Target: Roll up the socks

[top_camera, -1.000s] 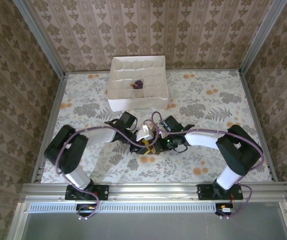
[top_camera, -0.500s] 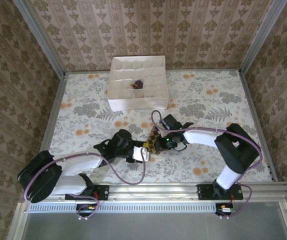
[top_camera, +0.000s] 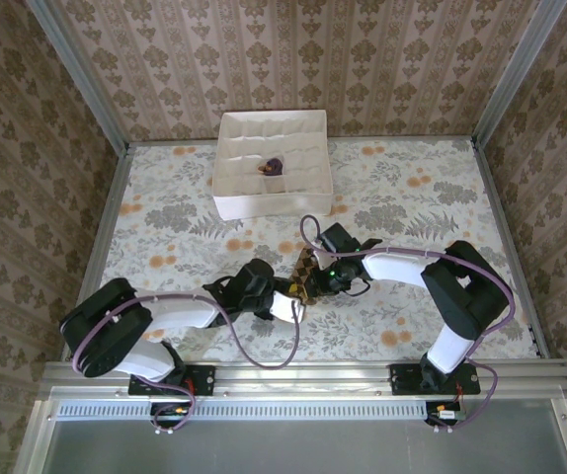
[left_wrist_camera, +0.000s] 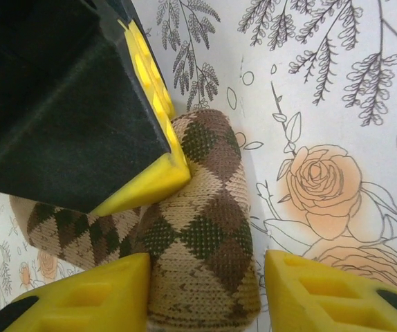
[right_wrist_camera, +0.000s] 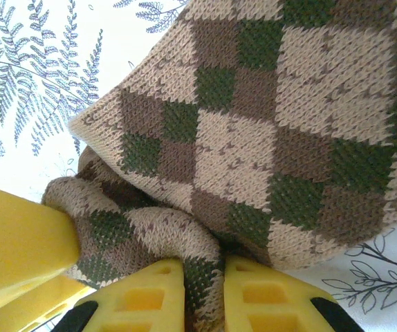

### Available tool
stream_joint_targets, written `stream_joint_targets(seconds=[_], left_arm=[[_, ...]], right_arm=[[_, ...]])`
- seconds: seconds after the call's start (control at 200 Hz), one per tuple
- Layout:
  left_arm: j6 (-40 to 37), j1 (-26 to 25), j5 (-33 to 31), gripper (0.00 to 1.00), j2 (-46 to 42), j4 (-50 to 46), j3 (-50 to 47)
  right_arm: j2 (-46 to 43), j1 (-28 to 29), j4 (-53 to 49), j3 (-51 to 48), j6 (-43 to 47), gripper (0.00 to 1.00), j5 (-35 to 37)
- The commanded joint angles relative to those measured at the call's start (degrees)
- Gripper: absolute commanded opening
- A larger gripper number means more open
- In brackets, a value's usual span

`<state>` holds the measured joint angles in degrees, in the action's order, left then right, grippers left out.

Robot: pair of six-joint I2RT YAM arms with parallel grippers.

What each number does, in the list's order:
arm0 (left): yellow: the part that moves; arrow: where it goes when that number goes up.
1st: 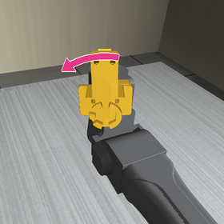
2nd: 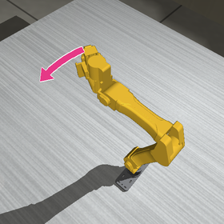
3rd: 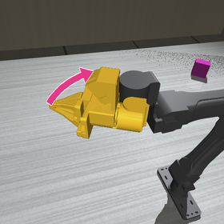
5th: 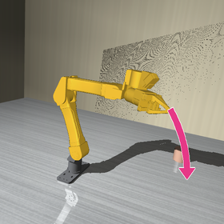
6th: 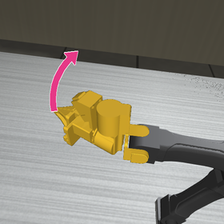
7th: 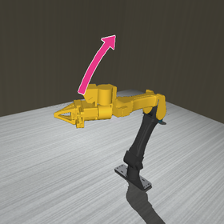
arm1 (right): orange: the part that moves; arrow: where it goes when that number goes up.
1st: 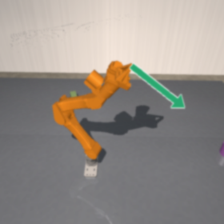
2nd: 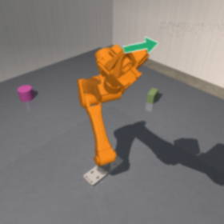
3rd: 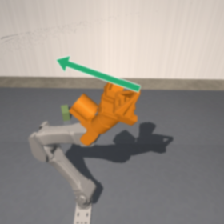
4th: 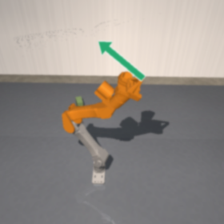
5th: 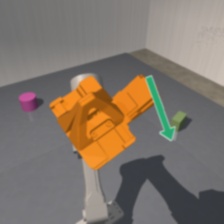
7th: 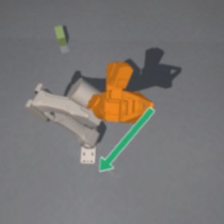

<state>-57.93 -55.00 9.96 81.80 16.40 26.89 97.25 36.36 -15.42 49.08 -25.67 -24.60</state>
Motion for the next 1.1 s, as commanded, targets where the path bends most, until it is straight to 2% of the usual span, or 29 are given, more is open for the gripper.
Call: stream_joint_targets(seconds=[0.0,0.05,0.21,0.41,0.49,0.54,0.615,0.825,0.97,1.095], left_arm=[[-1.86,-0.50,-1.34,0.45,2.96,-1.29,1.30],[-1.71,-0.54,-1.67,0.44,4.16,-1.29,1.47],[-2.89,-1.80,-3.36,0.32,6.88,-3.22,3.07],[0.84,-2.91,-1.75,0.08,10.04,-14.98,10.26],[7.20,-2.63,1.55,0.03,10.13,-16.67,11.73],[10.99,-1.63,5.90,0.01,10.41,-18.21,12.57],[16.21,0.66,13.66,0.00,10.89,-19.11,13.14],[25.04,8.11,32.08,0.00,15.46,-28.22,19.37],[25.31,10.57,38.06,0.00,19.82,-37.07,25.52],[24.26,11.96,41.17,0.00,22.89,-43.21,29.75]], right_arm=[[5.93,-0.50,-8.75,-3.64,1.31,0.15,9.77],[5.76,-0.59,-8.83,-3.64,1.44,0.15,9.45],[4.69,-0.85,-8.59,-4.22,2.03,0.16,7.89],[0.24,-1.55,-6.54,-6.37,2.27,0.22,4.53],[-5.04,-1.56,-5.59,-8.28,2.72,0.33,4.42],[-9.06,-1.55,-4.42,-10.14,2.90,0.40,4.70],[-16.82,-1.64,-2.36,-13.52,3.32,0.44,6.29],[-31.50,-1.55,4.65,-19.70,5.54,0.50,7.29],[-36.17,-0.47,12.47,-22.94,7.06,0.51,5.64],[-35.85,0.37,17.79,-24.34,9.58,0.50,4.48]])
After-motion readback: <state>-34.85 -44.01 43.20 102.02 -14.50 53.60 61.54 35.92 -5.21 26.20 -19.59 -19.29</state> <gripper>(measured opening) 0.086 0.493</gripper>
